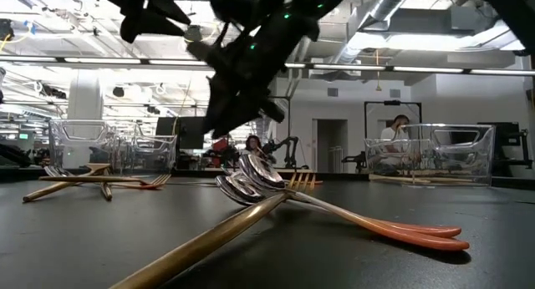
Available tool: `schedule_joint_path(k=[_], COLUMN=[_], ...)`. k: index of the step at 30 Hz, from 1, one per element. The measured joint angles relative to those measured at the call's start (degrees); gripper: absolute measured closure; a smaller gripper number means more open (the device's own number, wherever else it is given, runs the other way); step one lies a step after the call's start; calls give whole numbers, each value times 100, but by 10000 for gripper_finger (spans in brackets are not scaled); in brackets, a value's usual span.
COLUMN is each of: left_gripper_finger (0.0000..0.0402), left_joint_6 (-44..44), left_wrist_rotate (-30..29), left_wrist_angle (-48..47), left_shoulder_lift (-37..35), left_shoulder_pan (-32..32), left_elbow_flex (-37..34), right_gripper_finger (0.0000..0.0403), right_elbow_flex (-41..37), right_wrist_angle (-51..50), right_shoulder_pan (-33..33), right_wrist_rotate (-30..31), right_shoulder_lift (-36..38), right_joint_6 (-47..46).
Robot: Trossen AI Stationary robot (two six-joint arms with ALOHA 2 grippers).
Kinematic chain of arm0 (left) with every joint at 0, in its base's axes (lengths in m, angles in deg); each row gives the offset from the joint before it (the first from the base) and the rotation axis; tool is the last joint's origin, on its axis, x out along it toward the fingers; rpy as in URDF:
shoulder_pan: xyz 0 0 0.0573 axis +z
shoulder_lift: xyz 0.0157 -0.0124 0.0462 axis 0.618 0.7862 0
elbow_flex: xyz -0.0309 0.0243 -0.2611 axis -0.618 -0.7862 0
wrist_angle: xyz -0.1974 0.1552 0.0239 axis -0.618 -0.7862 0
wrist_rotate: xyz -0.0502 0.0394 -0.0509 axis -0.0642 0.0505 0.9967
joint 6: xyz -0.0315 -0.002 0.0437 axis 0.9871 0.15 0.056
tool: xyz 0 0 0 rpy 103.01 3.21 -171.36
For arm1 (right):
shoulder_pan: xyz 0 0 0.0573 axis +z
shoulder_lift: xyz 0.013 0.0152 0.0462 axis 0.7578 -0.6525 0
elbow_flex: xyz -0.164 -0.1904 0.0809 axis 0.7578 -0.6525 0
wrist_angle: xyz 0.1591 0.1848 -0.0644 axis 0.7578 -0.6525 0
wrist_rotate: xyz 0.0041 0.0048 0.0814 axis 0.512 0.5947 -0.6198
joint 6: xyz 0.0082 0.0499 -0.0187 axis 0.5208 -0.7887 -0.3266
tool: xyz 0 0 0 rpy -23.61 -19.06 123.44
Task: Sort silverware by color (type)
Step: Put the gold table knife into the top right transparent bin
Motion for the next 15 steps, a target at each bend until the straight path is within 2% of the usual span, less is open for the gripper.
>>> schedule_joint_path(k=[4,6,11,15], left_gripper_finger=[246,246,246,246], left_joint_6=[-404,-470,-382,-582], left_wrist_rotate=[184,252,627,406], left_wrist_angle=[-41,346,2046,2688], left_shoulder_lift=[-126,-274,-632,-788], left_shoulder_pan=[-23,-52,-86,-53], left_elbow_flex=[-133,-470,-1519,-1998], right_gripper_finger=[289,289,289,289], right_elbow_flex=[328,417,630,821], right_wrist_angle=[-172,-276,-672,-1022], right_shoulder_pan=[78,126,171,188], right_wrist_rotate=[-99,-138,-243,-236], right_shoulder_lift=[-289,-393,-500,-493], right_joint_6=[-34,-32,-129,-204])
